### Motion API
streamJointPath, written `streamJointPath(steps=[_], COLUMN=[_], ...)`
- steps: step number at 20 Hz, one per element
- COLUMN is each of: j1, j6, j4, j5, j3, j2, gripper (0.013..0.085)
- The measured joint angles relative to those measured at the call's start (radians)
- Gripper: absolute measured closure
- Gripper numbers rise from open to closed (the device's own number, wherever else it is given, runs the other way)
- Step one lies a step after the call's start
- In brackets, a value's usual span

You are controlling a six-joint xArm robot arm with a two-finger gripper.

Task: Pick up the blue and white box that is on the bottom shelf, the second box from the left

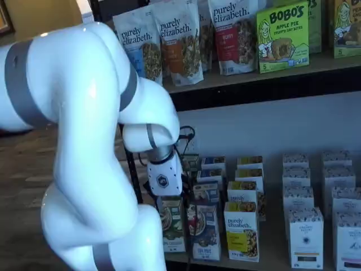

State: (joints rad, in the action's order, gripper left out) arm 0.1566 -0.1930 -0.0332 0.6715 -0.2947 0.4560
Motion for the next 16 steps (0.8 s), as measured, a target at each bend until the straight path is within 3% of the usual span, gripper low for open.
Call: streamJointPath(steps=[5,12,16], j1=[-0.015,-0.025,-0.027], j6=[0.03,0.083,0.062], j4=[0.019,0.066,0.041], j5=[-0.11,-0.194,-0.244], j3=[-0.012,-0.087,-0.119], j2=[-0.103,-0.31,-0.408], gripper=[0.013,0.013,0.013])
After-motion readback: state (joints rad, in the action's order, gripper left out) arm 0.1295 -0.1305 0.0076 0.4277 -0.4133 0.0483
